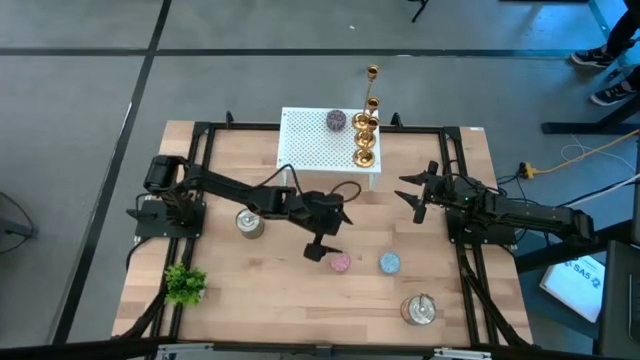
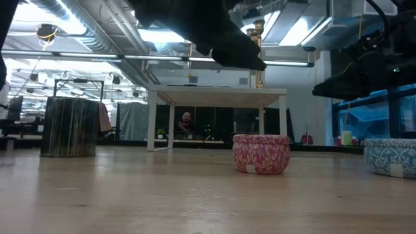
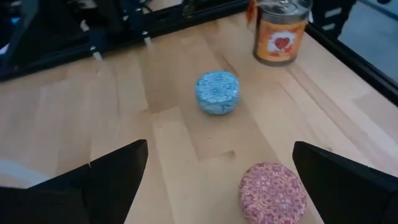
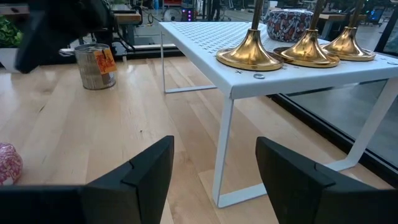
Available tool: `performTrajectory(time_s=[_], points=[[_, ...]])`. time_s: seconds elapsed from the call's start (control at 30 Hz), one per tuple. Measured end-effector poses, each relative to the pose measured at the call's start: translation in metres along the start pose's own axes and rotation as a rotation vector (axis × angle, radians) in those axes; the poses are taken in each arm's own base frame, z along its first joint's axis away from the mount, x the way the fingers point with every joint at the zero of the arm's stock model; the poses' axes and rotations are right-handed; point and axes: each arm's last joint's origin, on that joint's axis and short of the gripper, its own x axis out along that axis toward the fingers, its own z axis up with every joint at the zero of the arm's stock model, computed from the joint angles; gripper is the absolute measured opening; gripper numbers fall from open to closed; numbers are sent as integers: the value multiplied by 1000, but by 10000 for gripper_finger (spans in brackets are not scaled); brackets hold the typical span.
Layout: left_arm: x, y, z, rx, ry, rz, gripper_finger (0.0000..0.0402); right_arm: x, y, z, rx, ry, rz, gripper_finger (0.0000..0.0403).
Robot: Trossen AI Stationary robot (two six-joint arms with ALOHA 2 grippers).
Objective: Pick & Place candle stick holders
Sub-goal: Put the small pink scented candle on the shelf
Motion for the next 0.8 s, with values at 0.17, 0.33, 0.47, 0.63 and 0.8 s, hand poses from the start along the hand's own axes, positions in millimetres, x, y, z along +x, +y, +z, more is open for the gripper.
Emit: performTrajectory(time_s=[0.17, 0.33, 0.47, 0.63, 0.8], points=[[2, -18, 3, 51, -3, -39, 400, 0, 0, 0, 0, 0, 0, 232], [6, -33, 1, 51, 46, -4, 400, 0, 0, 0, 0, 0, 0, 232], [18, -35, -11, -56, 102, -2, 400, 0, 0, 0, 0, 0, 0, 232], [35, -41, -28, -35, 163, 20, 397, 0, 0, 0, 0, 0, 0, 232], [45, -43, -37, -86, 176, 5, 397, 0, 0, 0, 0, 0, 0, 232]])
